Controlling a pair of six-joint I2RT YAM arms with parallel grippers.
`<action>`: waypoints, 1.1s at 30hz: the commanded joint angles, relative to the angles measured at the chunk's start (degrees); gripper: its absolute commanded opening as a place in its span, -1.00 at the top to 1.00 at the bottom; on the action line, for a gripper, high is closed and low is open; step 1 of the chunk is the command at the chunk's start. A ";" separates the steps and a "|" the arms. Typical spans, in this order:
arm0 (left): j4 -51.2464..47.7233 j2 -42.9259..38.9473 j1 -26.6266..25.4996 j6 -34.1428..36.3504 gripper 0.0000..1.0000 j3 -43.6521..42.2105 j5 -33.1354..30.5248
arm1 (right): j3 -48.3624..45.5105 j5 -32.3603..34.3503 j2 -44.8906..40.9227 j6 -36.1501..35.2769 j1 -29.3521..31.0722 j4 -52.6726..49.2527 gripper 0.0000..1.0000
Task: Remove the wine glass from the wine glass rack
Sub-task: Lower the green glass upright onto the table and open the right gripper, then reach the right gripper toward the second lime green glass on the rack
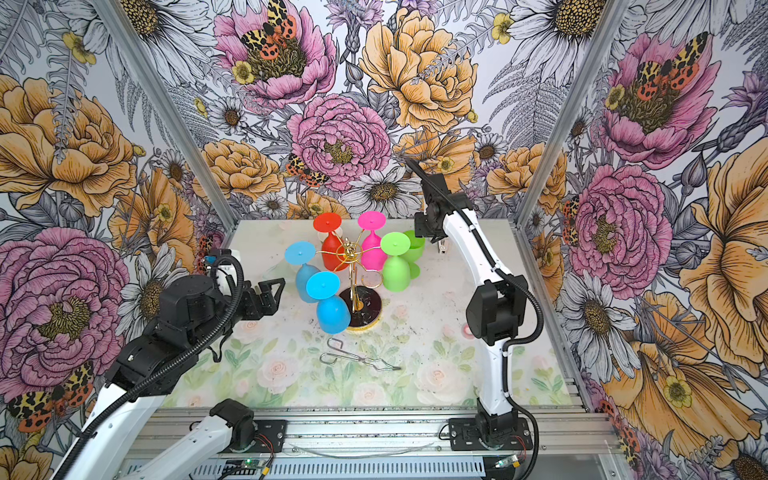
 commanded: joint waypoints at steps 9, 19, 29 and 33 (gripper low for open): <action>1.50 0.12 1.40 2.93 -0.91 -0.84 6.62 | -9.15 -22.41 -15.38 3.98 -5.58 0.57 -0.13; 1.49 0.04 1.49 4.06 -0.91 -1.11 7.56 | -21.92 -35.50 -27.06 11.84 -5.69 11.96 -0.07; 1.48 -0.10 1.50 4.44 -0.90 -1.26 7.29 | -30.65 -40.30 -32.13 16.51 -4.83 19.39 -0.06; 1.54 0.18 1.49 4.60 -0.91 -1.13 7.48 | -33.10 -41.16 -33.13 17.10 -4.16 20.65 -0.06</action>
